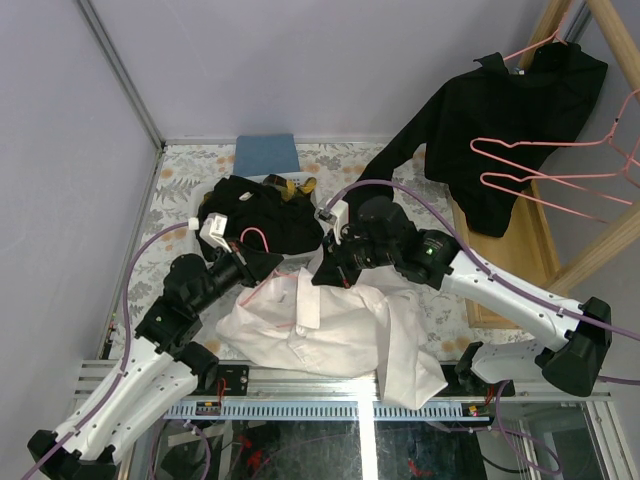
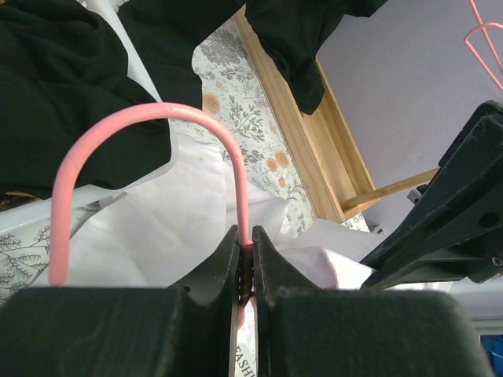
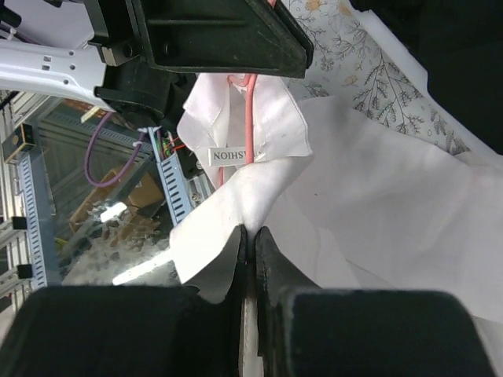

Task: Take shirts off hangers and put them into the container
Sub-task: Remove the shirt from the hanger.

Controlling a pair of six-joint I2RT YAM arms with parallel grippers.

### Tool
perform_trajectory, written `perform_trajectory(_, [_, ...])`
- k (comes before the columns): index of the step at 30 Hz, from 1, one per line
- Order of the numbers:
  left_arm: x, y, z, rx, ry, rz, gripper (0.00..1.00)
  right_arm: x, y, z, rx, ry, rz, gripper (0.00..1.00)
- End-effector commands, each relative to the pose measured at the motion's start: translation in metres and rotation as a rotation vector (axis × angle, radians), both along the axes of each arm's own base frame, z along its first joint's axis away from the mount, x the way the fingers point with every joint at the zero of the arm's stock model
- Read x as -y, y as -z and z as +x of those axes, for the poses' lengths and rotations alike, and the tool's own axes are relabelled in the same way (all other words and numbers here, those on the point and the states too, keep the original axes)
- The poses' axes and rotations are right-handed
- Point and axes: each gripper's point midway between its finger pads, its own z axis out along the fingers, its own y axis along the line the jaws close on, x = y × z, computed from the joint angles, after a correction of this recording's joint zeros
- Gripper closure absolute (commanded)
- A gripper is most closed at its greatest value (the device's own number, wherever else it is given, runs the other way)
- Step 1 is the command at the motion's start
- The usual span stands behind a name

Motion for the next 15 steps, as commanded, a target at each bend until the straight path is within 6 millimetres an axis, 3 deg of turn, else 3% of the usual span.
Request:
perform_trajectory(1, [-0.004, -0.02, 0.0, 0.05, -0.023, -0.02, 1.0, -0.004, -0.017, 0.003, 0.04, 0.008, 0.049, 1.0])
perform_trajectory(10, [-0.028, 0.002, 0.005, -0.01, -0.151, 0.065, 1.0, 0.033, -0.039, 0.031, 0.192, 0.256, 0.06, 1.0])
perform_trajectory(15, [-0.037, -0.002, 0.004, 0.002, -0.187, 0.065, 1.0, 0.05, -0.041, 0.034, 0.236, 0.309, 0.039, 1.0])
